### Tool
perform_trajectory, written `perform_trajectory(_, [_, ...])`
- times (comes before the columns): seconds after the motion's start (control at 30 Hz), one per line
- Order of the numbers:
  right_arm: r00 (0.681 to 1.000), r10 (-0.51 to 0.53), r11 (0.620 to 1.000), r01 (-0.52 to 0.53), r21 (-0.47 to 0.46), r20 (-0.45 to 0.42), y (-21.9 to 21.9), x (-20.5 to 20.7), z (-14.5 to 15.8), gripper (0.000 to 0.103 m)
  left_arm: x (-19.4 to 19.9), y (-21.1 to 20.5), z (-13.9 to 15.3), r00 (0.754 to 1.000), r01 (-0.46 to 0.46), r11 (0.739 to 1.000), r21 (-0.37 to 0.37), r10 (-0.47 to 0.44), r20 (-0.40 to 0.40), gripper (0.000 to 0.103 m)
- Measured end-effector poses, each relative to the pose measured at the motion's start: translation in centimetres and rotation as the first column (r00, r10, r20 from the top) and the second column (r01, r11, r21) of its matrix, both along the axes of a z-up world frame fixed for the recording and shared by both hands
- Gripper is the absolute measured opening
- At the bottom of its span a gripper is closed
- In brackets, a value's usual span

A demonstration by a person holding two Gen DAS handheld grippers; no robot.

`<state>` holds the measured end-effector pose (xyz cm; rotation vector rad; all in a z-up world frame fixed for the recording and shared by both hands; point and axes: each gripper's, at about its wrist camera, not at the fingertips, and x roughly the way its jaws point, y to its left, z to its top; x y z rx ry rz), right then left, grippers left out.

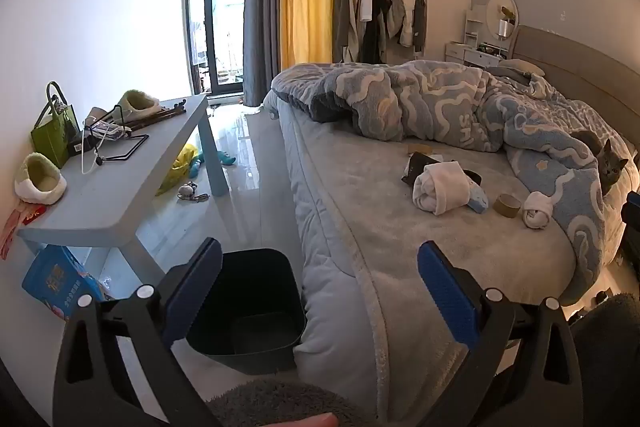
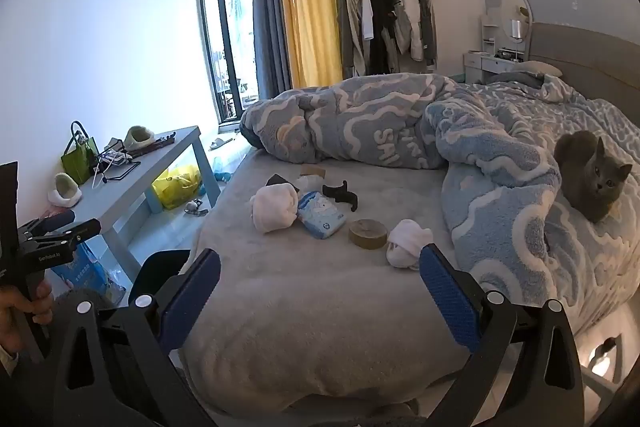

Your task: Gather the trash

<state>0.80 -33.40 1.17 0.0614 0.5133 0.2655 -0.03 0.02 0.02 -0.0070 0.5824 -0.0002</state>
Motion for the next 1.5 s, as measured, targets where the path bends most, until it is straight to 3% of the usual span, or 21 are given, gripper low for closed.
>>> perform_trajectory(1.5, [1.0,0.0,1.0,0.0,0.01,-0.002,-0.24,-0.01,0.05,0.1,0.01,-0.03,-0.02,1.0,-0.001,1.0,0.012,0.001,-0.004,0.1])
